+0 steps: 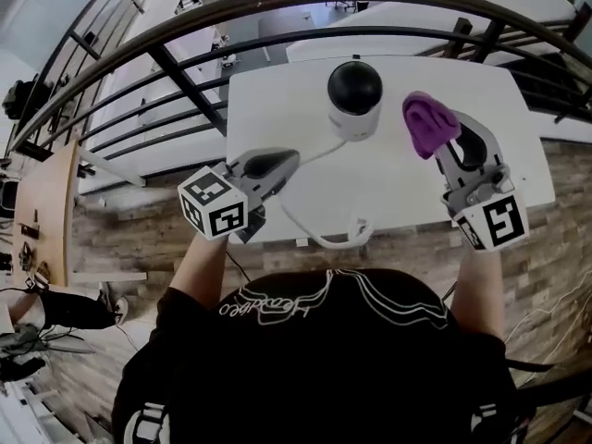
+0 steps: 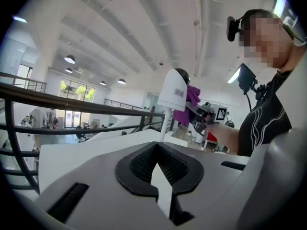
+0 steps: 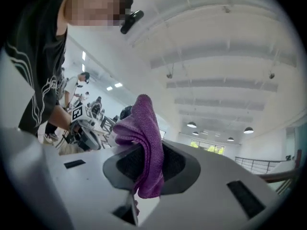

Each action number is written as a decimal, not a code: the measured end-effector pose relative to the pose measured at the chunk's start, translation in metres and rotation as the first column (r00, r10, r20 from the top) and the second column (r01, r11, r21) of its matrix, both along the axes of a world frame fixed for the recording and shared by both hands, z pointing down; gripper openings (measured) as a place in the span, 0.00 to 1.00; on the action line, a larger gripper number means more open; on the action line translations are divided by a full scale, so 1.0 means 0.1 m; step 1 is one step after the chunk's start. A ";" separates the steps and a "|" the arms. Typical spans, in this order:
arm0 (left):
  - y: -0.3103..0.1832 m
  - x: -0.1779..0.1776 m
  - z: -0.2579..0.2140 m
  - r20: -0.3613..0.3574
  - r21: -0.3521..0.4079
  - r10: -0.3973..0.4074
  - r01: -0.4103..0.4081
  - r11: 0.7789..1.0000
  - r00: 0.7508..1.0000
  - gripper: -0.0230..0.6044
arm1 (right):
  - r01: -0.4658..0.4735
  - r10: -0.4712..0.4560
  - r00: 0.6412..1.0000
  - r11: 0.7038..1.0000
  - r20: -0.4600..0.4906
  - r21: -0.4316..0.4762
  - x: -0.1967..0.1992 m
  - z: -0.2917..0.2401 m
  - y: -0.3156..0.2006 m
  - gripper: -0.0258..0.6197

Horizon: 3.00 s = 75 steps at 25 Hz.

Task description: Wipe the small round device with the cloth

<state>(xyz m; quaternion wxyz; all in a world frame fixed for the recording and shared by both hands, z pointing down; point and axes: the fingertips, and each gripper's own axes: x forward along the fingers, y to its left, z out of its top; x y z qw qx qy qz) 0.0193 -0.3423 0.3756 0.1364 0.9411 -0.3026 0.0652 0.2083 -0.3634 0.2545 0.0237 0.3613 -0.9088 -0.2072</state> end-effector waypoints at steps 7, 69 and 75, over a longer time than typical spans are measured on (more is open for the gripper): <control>0.01 0.08 -0.08 -0.001 0.003 -0.188 0.188 0.982 0.982 0.05 | 0.289 -0.274 0.942 0.956 0.191 -0.055 -0.09 -0.34 -0.44 0.14; 0.47 0.44 -0.10 -0.136 -0.037 -0.534 0.535 0.844 0.834 0.05 | 0.629 -0.594 0.776 0.707 0.210 -0.325 -0.18 0.88 0.01 0.14; 0.81 0.60 -0.26 -0.245 -0.053 -0.476 0.478 0.876 0.845 0.05 | 0.595 -0.551 0.802 0.711 0.230 -0.374 -0.02 0.81 0.51 0.14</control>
